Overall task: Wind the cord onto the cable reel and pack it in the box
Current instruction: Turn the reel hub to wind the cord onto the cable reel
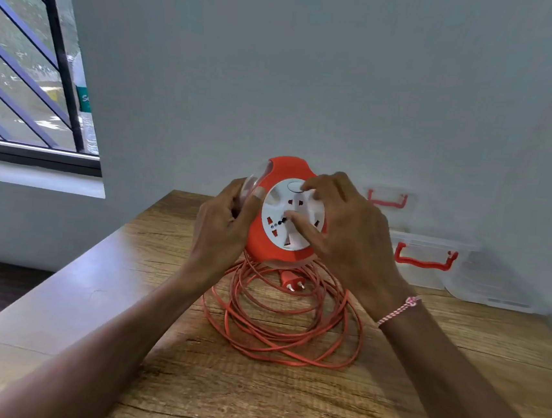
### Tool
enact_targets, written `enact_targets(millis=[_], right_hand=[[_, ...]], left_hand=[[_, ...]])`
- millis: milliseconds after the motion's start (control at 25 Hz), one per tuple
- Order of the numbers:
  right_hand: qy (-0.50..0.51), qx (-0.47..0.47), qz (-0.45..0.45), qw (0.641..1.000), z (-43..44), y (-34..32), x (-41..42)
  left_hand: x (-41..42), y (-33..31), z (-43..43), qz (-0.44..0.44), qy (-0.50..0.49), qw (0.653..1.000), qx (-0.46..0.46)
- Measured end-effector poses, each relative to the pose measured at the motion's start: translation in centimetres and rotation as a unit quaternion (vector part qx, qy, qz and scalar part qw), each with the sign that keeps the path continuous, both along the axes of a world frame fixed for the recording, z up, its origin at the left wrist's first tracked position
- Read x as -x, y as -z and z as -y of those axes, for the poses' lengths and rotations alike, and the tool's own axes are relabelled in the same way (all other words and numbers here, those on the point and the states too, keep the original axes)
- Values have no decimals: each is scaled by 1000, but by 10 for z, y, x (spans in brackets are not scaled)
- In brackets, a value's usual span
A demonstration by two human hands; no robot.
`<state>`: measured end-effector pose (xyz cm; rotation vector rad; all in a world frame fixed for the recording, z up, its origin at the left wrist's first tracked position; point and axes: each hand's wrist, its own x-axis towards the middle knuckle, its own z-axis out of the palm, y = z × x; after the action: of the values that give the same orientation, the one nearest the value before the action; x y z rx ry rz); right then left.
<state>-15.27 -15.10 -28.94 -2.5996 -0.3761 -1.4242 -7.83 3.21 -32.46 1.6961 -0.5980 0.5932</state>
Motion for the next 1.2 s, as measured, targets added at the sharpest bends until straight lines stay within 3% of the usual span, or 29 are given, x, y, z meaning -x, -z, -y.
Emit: enact_targets(millis=[80,160,400,520,600,720,760,840,920,1040,1120,1200], right_hand=[[7,153,-22,988,8,-2,2],[51,224,-15,973,10,-1,2],[62,219,19,974,0,-3,4],[65,134,15,989,-7,-4,4],[48,3,-12,999,-13,-3,2],[-1,-265,-87,960,-22,-1,-3],[-4,-297,-93,950,-22,-2,-3],[-2,-216,-62,974,-15,-2,-3],[-7,-46,-26,999,-5,-4,-1],[18,162,-10,987,7,-5,-1],[51,234,7,971,8,-3,-1],[58,244,26,968,8,-3,-1]], left_hand=[[-1,0,-1,-3,-1,1000,6],[-1,-1,-2,-3,-4,1000,8],[2,-2,-1,2,-1,1000,21],[5,-2,0,31,-25,999,9],[7,0,3,50,-34,998,-2],[8,2,7,57,-36,998,1],[8,1,8,50,-37,998,4],[6,0,7,33,-40,999,7],[3,-1,3,24,-42,999,16],[1,-4,-1,18,-39,999,19],[2,-4,-1,15,-33,999,9],[2,-4,-1,20,-29,999,0]])
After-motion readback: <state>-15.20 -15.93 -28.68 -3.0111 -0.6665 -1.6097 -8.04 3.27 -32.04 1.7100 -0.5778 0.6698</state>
